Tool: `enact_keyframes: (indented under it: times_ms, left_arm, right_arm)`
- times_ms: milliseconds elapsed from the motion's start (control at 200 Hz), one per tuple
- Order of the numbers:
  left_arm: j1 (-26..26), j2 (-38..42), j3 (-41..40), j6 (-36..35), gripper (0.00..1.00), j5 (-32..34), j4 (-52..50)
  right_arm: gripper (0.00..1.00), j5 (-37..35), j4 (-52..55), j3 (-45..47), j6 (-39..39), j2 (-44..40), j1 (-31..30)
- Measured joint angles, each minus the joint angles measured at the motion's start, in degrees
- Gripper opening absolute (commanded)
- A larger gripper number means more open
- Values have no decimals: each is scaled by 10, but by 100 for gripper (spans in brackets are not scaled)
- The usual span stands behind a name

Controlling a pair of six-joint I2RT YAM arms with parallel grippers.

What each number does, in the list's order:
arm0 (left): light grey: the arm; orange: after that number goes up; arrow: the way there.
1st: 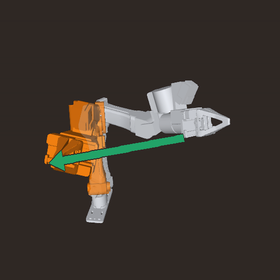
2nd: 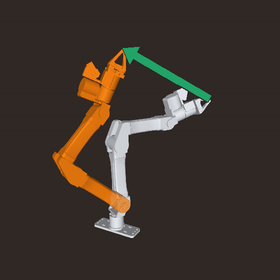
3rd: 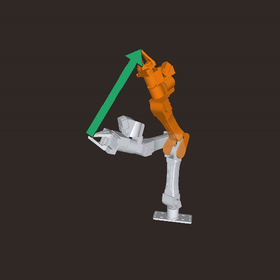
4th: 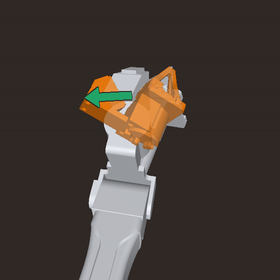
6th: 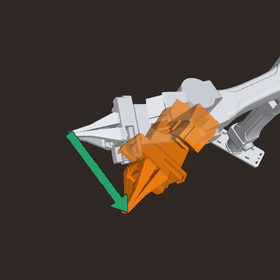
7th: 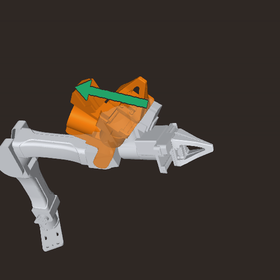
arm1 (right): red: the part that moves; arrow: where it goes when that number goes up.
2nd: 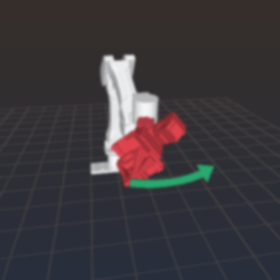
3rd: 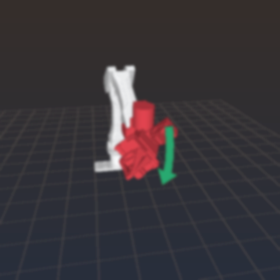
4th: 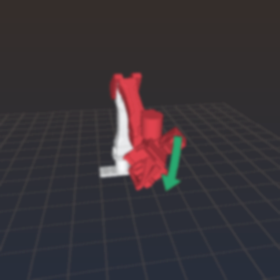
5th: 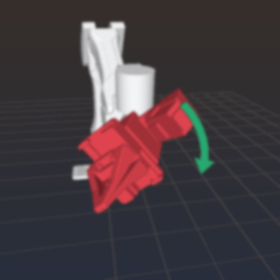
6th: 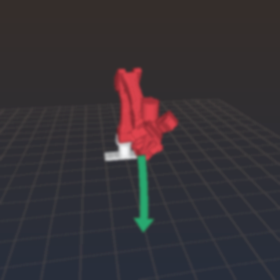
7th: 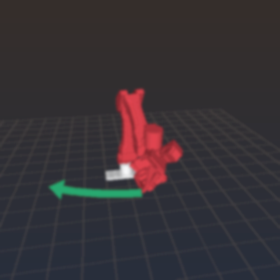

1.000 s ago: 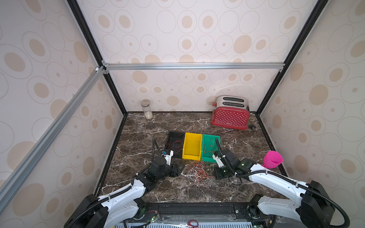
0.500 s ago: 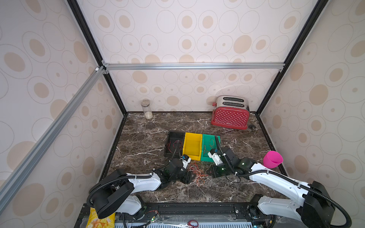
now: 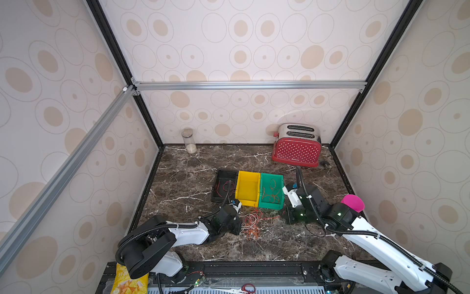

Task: Untangle and sort cables by color
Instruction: Untie the cable.

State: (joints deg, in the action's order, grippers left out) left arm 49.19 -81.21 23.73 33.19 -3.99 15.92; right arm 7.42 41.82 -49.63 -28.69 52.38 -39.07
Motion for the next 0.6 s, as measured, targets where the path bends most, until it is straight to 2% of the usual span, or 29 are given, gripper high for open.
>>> enact_keyframes:
  times_ms: [440, 600]
  left_arm:
    - [-47, 66, -38, 24, 0, 28, -37]
    - [-52, 77, -42, 26, 0, 29, -45]
  right_arm:
    - [0, -46, 82, -16, -4, -66, 131]
    - [0, -25, 77, -5, -4, -69, 141]
